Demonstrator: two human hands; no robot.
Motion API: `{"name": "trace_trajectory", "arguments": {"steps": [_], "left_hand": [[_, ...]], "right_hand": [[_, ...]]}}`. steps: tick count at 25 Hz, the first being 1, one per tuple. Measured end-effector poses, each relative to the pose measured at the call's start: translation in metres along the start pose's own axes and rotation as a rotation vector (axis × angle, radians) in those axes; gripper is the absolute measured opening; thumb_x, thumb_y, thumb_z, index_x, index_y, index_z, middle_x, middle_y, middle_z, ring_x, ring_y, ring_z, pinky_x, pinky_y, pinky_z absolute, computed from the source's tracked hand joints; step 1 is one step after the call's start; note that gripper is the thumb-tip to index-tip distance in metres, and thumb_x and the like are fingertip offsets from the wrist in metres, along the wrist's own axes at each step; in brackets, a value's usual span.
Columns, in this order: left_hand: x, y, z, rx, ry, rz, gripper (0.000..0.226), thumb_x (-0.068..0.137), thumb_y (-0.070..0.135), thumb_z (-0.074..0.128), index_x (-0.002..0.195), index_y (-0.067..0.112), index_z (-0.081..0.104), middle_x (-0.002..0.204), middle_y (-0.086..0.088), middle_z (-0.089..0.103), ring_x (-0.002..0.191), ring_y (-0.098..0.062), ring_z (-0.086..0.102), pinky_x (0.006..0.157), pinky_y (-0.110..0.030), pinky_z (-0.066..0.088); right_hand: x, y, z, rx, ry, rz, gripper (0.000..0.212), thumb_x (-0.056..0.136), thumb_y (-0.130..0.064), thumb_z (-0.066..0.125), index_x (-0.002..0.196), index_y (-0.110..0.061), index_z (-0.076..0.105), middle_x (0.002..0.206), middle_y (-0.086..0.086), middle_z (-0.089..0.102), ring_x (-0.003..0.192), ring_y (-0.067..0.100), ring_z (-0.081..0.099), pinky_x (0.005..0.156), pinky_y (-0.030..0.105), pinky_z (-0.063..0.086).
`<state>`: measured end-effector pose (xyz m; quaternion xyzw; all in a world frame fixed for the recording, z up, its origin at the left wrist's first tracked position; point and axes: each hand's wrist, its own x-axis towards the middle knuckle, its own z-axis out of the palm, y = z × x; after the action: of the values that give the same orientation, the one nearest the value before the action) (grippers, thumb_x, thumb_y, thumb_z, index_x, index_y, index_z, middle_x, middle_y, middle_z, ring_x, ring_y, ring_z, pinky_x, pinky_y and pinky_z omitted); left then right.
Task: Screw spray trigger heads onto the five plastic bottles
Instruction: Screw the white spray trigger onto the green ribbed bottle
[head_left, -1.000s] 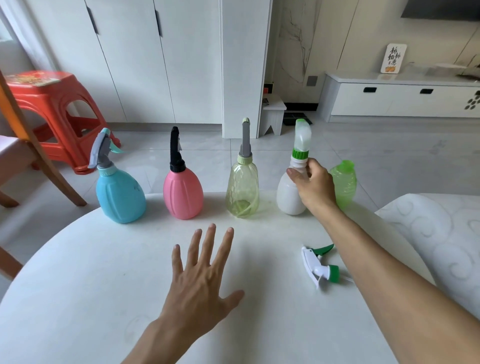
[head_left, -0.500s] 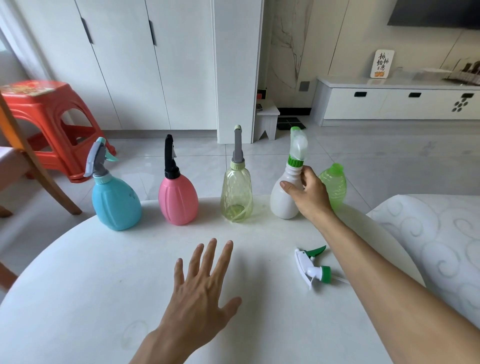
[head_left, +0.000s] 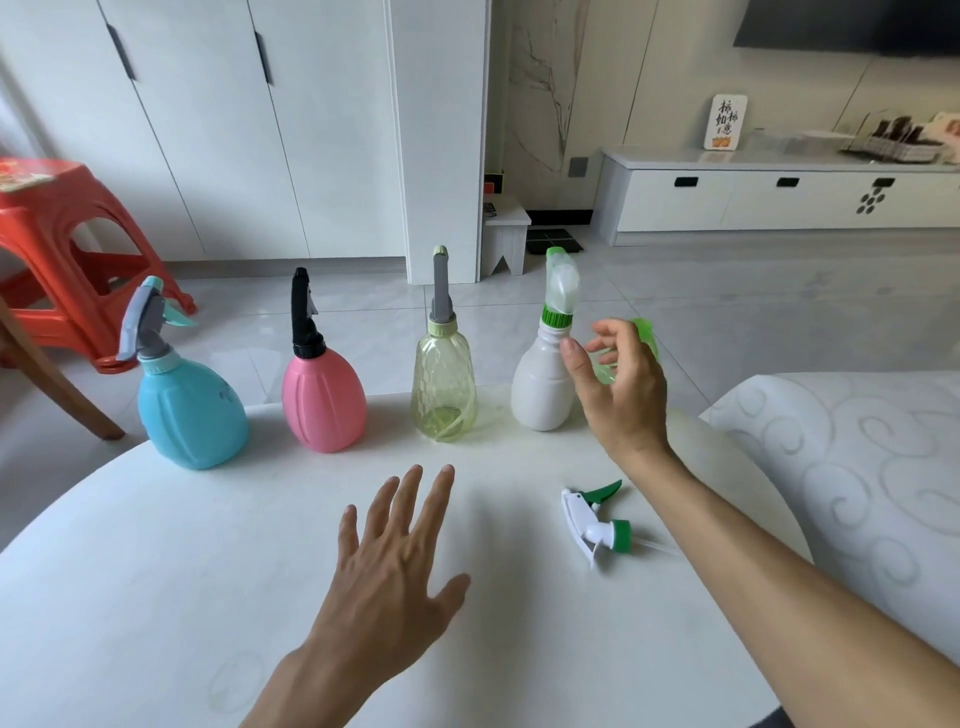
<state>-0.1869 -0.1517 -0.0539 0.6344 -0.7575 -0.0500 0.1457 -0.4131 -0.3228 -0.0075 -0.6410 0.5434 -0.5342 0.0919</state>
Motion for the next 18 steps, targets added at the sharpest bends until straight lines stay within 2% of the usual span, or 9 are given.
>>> {"name": "trace_trajectory", "arguments": {"steps": [2, 4, 5, 7, 9, 10, 13, 18], "left_hand": [[0.002, 0.002, 0.002, 0.015, 0.017, -0.001, 0.101, 0.09, 0.063, 0.044, 0.138, 0.04, -0.041, 0.165, 0.003, -0.015, 0.153, -0.019, -0.009, 0.121, -0.05, 0.001], [0.003, 0.004, 0.001, 0.006, 0.026, -0.014, 0.102, 0.088, 0.064, 0.046, 0.14, 0.038, -0.038, 0.166, 0.002, -0.012, 0.153, -0.02, -0.006, 0.121, -0.051, 0.001], [0.003, 0.004, 0.0, -0.007, 0.027, -0.015, 0.102, 0.088, 0.064, 0.048, 0.141, 0.038, -0.036, 0.166, 0.002, -0.011, 0.153, -0.02, -0.005, 0.121, -0.051, 0.001], [0.003, 0.005, -0.001, -0.022, 0.027, -0.008, 0.102, 0.089, 0.062, 0.049, 0.143, 0.037, -0.034, 0.166, 0.003, -0.01, 0.153, -0.019, -0.005, 0.121, -0.05, 0.002], [0.002, 0.005, -0.001, -0.034, 0.027, -0.001, 0.101, 0.09, 0.06, 0.049, 0.143, 0.037, -0.033, 0.165, 0.005, -0.011, 0.153, -0.019, -0.005, 0.121, -0.05, 0.001], [0.001, 0.004, -0.001, -0.035, 0.017, 0.001, 0.1, 0.09, 0.058, 0.049, 0.143, 0.037, -0.034, 0.165, 0.005, -0.012, 0.153, -0.018, -0.006, 0.121, -0.049, 0.001], [0.001, -0.001, -0.004, -0.049, -0.005, 0.014, 0.099, 0.092, 0.05, 0.052, 0.145, 0.038, -0.031, 0.166, 0.006, -0.008, 0.153, -0.016, -0.005, 0.121, -0.048, 0.0], [0.005, 0.006, -0.02, -0.108, 0.08, 0.027, 0.091, 0.088, 0.042, 0.064, 0.157, 0.031, 0.005, 0.164, 0.001, 0.019, 0.15, -0.02, 0.017, 0.122, -0.049, 0.014]], "right_hand": [[0.001, 0.003, -0.013, -0.15, 0.153, -0.135, 0.038, 0.088, -0.05, 0.056, 0.104, -0.015, 0.055, 0.092, 0.002, 0.064, 0.082, 0.023, 0.058, 0.075, 0.034, 0.042], [0.015, 0.008, -0.021, -0.211, 0.21, -0.017, 0.043, 0.085, -0.038, 0.064, 0.116, -0.01, 0.055, 0.11, 0.011, 0.064, 0.097, 0.035, 0.058, 0.082, 0.042, 0.042], [0.025, 0.013, -0.022, -0.259, 0.167, 0.104, 0.056, 0.082, -0.036, 0.068, 0.128, -0.01, 0.05, 0.126, 0.013, 0.058, 0.109, 0.039, 0.055, 0.087, 0.045, 0.041], [0.04, 0.025, -0.024, -0.364, -0.049, 0.316, 0.086, 0.079, -0.037, 0.074, 0.149, -0.019, 0.029, 0.15, 0.009, 0.04, 0.128, 0.038, 0.044, 0.098, 0.048, 0.039], [0.048, 0.035, -0.024, -0.387, -0.224, 0.436, 0.102, 0.076, -0.037, 0.077, 0.154, -0.029, 0.011, 0.153, 0.007, 0.041, 0.13, 0.036, 0.046, 0.101, 0.049, 0.039], [0.048, 0.039, -0.023, -0.393, -0.244, 0.465, 0.105, 0.076, -0.035, 0.078, 0.154, -0.031, 0.009, 0.149, 0.008, 0.047, 0.127, 0.036, 0.051, 0.1, 0.049, 0.04], [0.043, 0.042, -0.021, -0.345, -0.131, 0.476, 0.099, 0.073, -0.03, 0.08, 0.151, -0.028, 0.019, 0.142, 0.01, 0.052, 0.123, 0.034, 0.053, 0.1, 0.047, 0.039], [0.015, 0.003, -0.05, -0.022, 0.11, 0.565, 0.087, 0.066, -0.036, 0.081, 0.14, -0.029, 0.036, 0.131, 0.004, 0.054, 0.117, 0.026, 0.055, 0.096, 0.038, 0.045]]}}
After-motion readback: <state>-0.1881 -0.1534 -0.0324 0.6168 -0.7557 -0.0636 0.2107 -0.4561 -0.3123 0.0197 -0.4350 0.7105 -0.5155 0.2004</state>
